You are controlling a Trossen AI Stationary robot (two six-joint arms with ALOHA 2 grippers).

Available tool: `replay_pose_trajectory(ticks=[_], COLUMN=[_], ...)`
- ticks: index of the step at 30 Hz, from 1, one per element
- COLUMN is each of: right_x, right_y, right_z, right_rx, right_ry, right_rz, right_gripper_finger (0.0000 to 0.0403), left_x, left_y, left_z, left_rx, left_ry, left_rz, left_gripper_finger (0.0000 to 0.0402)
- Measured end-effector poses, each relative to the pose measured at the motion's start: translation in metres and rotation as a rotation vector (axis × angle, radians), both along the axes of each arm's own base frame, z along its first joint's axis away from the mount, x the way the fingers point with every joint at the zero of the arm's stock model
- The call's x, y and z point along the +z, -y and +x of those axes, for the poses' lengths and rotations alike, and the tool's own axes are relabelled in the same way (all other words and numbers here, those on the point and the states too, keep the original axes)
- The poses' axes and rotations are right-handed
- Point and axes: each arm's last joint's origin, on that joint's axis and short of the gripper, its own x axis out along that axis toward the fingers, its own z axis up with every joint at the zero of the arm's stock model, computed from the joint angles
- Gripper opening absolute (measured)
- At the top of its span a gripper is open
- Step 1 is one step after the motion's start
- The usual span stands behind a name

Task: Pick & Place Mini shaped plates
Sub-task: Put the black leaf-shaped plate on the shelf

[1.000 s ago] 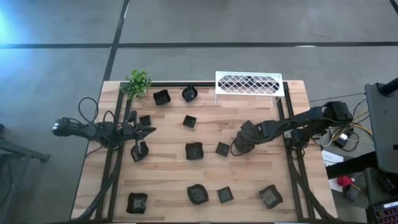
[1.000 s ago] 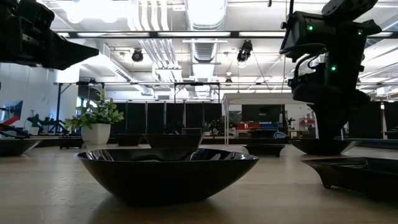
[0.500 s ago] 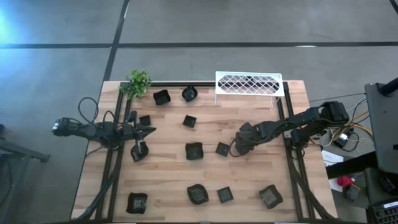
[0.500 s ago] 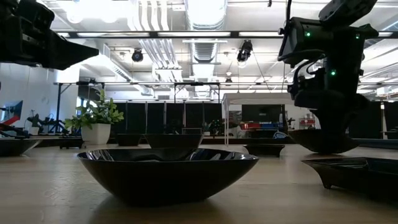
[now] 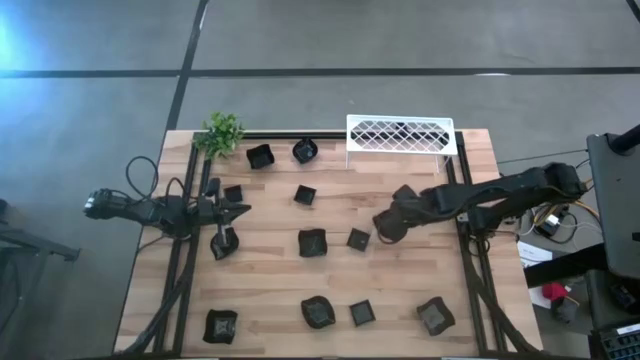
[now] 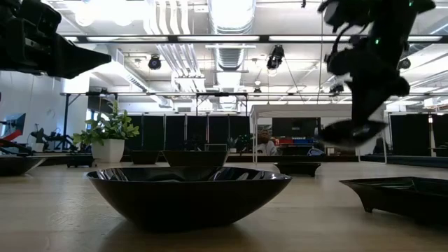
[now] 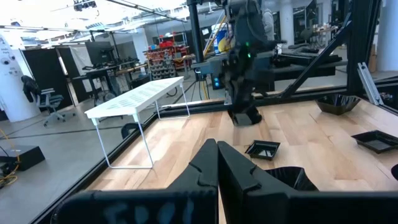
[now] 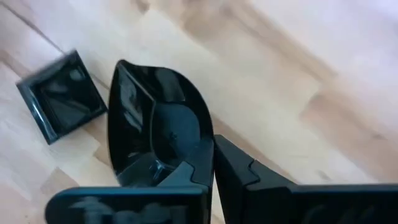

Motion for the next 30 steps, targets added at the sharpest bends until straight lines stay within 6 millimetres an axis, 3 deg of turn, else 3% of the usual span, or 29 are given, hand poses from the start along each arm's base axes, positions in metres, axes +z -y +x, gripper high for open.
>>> replay_pose_trajectory(ticks=[13,22,30], right_x=[0.077,0.122,0.135], right_y=[0.016,0.063,0.112], right_z=[-0.013,-0.022,-0.044], right_rx=[-0.104,-0.218,-0.376], right_ry=[0.034,0.029,-0.027], right_rz=[-0.176,-0.255,-0.303], right_gripper_finger=[0.0008,0.0008,0.0008], left_x=[0.0,0.0,0.0], left_y=[0.0,0.0,0.0], left_z=[0.0,0.0,0.0], left_rx=[0.0,0.0,0.0], left_ry=[0.0,0.0,0.0], left_rz=[0.0,0.0,0.0], left_gripper_finger=[0.0,0.0,0.0])
